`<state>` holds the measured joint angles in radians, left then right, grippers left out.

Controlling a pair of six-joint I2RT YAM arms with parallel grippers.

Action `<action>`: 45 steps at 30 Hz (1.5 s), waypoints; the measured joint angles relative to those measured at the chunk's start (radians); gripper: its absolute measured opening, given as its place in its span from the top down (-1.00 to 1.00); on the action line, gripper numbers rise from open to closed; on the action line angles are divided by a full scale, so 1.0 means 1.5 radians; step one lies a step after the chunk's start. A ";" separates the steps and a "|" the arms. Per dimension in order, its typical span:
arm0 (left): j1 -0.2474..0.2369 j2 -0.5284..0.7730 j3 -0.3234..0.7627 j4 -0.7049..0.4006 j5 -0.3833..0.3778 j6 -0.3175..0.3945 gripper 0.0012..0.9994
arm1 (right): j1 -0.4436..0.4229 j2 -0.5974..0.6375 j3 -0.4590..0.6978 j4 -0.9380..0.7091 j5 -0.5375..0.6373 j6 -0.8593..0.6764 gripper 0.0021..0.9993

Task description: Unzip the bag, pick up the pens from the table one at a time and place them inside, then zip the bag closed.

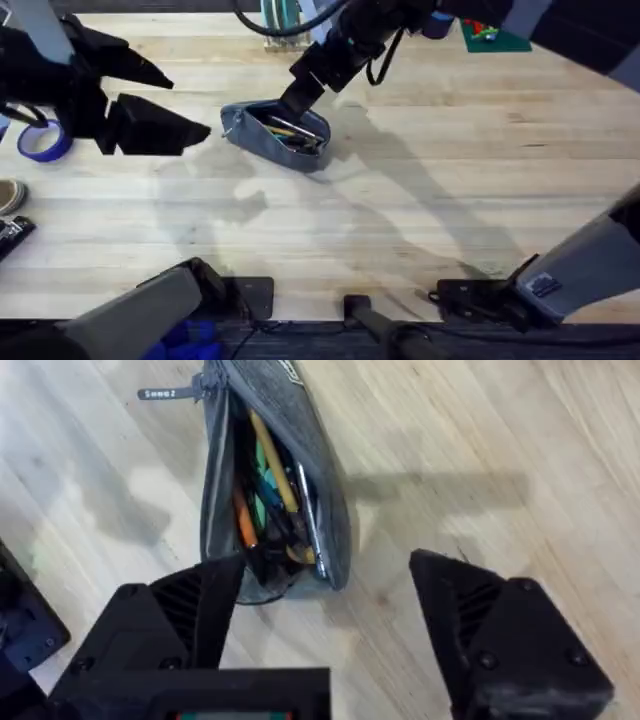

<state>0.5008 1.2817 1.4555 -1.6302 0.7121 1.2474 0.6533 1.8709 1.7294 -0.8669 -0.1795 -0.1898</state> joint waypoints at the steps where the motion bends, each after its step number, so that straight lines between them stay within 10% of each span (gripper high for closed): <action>1: 0.007 0.010 0.000 0.000 0.005 0.012 -0.99 | 0.000 0.000 0.000 0.000 0.000 0.000 -0.99; 21: 0.125 0.267 0.001 0.100 0.085 0.264 -0.98 | 0.000 0.000 0.000 -0.001 0.000 0.000 -0.99; 45: 0.120 0.636 0.212 0.044 0.147 0.537 -0.98 | 0.000 0.000 0.000 0.000 0.000 0.000 -1.00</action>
<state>0.6801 2.2354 1.7741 -1.5642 0.9330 2.0531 0.6533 1.8709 1.7294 -0.8669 -0.1791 -0.1898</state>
